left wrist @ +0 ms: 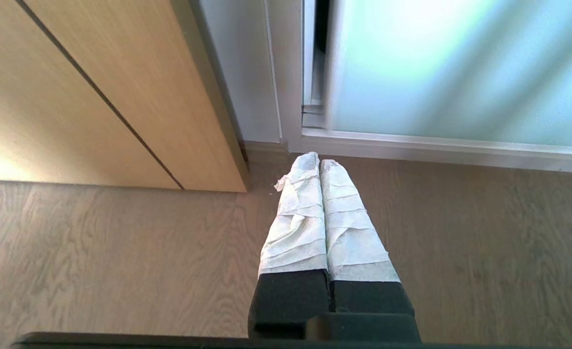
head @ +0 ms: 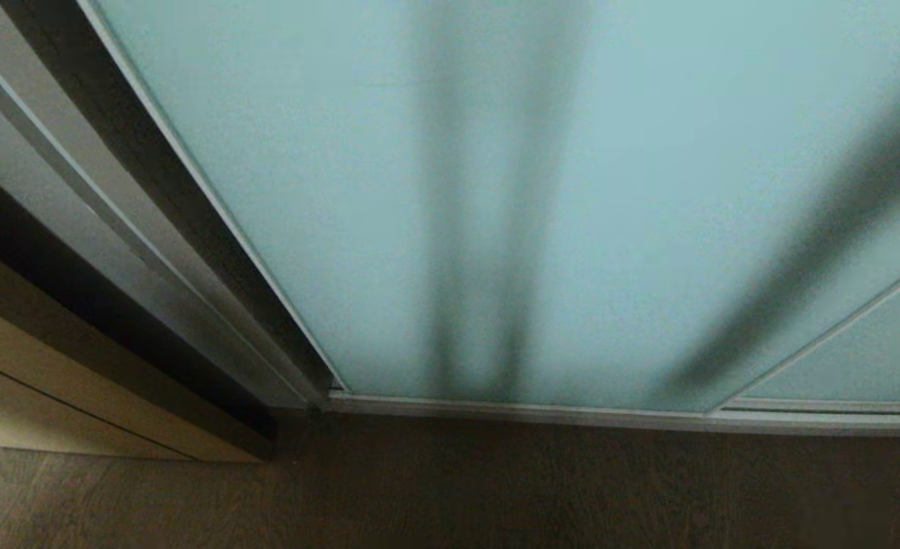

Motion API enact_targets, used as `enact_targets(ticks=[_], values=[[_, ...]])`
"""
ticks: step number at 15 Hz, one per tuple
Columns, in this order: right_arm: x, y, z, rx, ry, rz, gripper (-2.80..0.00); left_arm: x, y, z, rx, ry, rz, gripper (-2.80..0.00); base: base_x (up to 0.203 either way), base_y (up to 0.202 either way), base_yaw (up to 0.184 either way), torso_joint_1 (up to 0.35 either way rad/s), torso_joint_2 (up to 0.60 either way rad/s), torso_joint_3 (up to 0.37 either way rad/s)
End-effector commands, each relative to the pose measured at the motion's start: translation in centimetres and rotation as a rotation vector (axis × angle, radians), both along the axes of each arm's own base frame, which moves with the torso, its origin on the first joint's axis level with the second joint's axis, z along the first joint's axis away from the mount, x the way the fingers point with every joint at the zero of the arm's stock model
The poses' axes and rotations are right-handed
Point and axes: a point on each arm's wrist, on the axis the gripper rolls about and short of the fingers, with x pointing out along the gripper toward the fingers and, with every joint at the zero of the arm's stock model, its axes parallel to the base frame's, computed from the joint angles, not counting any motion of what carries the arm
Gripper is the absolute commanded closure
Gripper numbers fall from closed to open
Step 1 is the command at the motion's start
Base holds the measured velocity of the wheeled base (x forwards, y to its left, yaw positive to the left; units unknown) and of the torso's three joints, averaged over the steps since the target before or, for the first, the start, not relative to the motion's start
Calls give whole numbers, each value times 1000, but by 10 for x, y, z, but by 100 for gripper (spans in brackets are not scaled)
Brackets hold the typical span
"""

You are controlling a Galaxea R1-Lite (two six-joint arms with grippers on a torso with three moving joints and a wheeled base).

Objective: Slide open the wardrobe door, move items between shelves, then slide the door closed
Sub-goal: Close the door

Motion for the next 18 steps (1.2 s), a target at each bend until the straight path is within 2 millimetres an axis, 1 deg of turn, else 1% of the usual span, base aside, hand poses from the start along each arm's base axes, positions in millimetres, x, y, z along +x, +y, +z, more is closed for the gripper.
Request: enact_targets(ticks=[1,5,8,12,15,18], values=[[17,-7,-7,16,33,12,0,0,0,0,0,1,0,0,0,0,0,0,0,0],[31,-6,-9,26,48,39,0,0,0,0,0,1,0,0,0,0,0,0,0,0],[30,-5,-13,31,59,43,0,0,0,0,0,1,0,0,0,0,0,0,0,0],[32,-2,-11,23,50,58,0,0,0,0,0,1,0,0,0,0,0,0,0,0],[22,12,-6,13,30,96,0,0,0,0,0,1,0,0,0,0,0,0,0,0],[15,27,-9,11,32,151,0,0,0,0,0,1,0,0,0,0,0,0,0,0]])
